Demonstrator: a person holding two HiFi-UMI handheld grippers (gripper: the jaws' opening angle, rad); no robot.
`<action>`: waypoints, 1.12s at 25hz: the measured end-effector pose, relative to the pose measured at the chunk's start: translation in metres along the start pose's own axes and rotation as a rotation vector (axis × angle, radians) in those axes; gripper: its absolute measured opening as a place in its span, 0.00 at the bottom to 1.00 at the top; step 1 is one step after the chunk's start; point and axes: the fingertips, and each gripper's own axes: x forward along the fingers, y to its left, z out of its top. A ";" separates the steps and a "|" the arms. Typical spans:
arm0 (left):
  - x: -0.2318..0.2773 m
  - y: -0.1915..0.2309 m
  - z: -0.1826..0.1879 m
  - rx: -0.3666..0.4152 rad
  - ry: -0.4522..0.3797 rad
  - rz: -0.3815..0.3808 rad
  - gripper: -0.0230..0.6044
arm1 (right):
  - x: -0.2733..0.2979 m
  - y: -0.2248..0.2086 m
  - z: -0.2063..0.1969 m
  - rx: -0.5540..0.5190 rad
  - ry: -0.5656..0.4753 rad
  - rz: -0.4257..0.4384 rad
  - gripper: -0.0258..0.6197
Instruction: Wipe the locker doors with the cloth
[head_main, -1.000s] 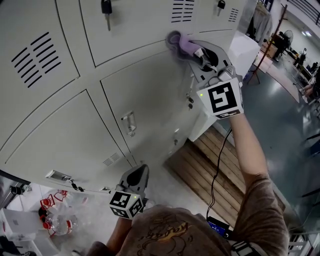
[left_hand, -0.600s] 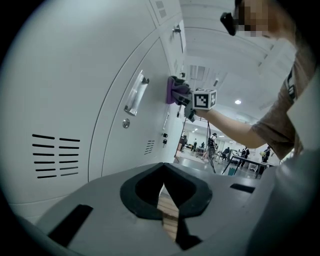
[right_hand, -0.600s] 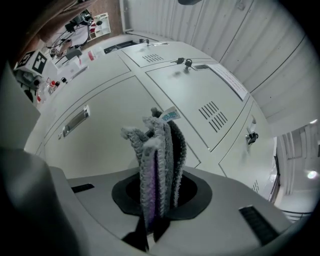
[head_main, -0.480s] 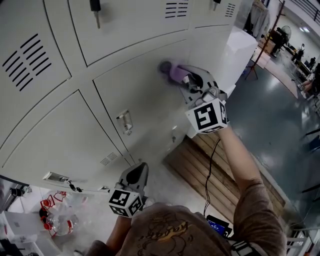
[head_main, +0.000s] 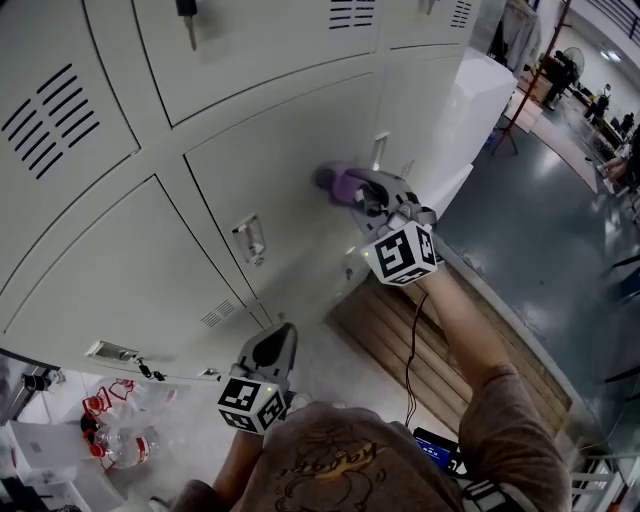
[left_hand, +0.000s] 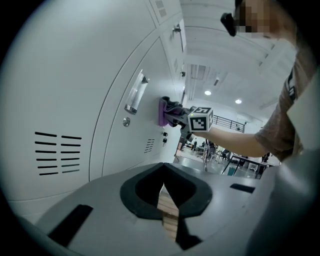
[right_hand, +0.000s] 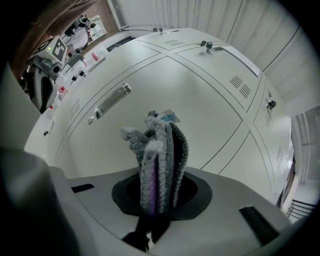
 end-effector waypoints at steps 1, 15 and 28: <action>0.000 0.000 0.000 0.000 0.000 0.001 0.04 | 0.000 0.006 -0.004 0.005 0.007 0.012 0.12; -0.006 0.000 0.000 0.004 0.002 0.010 0.04 | 0.005 0.080 -0.063 0.080 0.129 0.141 0.12; -0.010 -0.001 -0.002 0.003 0.006 0.017 0.04 | 0.008 0.136 -0.107 0.090 0.242 0.236 0.12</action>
